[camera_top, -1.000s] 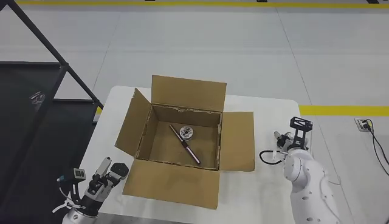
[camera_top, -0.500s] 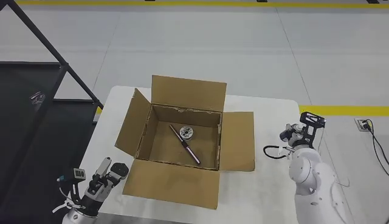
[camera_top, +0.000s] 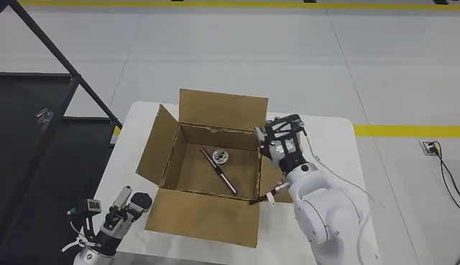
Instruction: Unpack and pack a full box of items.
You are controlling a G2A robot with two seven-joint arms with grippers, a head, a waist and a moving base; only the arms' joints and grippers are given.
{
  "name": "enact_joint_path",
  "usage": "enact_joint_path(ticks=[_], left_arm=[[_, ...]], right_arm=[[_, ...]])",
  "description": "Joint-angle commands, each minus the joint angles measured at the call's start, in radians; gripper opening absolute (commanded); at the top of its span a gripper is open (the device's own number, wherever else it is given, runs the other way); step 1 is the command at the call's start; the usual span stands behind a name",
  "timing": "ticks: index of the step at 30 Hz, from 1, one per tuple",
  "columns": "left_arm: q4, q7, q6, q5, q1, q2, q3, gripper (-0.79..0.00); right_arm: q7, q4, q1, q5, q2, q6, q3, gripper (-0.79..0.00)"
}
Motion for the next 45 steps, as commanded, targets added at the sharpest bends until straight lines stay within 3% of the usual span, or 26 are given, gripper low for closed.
enact_joint_path(ticks=[1,9,16,18,19,23,31,34,41,45], left_arm=[[0.0,0.0,0.0,0.0,0.0,0.0,0.0,0.0],[0.0,0.0,0.0,0.0,0.0,0.0,0.0,0.0],[0.0,0.0,0.0,0.0,0.0,0.0,0.0,0.0],[0.0,0.0,0.0,0.0,0.0,0.0,0.0,0.0],[0.0,0.0,0.0,0.0,0.0,0.0,0.0,0.0],[0.0,0.0,0.0,0.0,0.0,0.0,0.0,0.0],[0.0,0.0,0.0,0.0,0.0,0.0,0.0,0.0],[0.0,0.0,0.0,0.0,0.0,0.0,0.0,0.0],[0.0,0.0,0.0,0.0,0.0,0.0,0.0,0.0],[0.0,0.0,0.0,0.0,0.0,0.0,0.0,0.0]], right_arm=[[0.048,0.104,0.081,0.004,-0.01,-0.025,-0.076,-0.785],[0.143,0.488,0.263,-0.018,-0.057,0.052,-0.241,-0.785],[0.097,0.665,0.291,0.015,-0.081,0.136,-0.262,-0.785],[0.075,0.688,0.29,0.032,-0.085,0.139,-0.261,-0.665],[0.07,0.699,0.29,0.026,-0.086,0.144,-0.262,-0.64],[0.055,0.721,0.288,0.034,-0.09,0.152,-0.256,-0.493],[0.057,0.711,0.275,0.019,-0.091,0.154,-0.242,-0.403],[0.072,0.684,0.26,0.007,-0.089,0.145,-0.234,-0.314],[0.086,0.597,0.213,-0.028,-0.08,0.142,-0.207,-0.311],[0.064,0.488,0.166,-0.047,-0.073,0.137,-0.188,-0.219]])
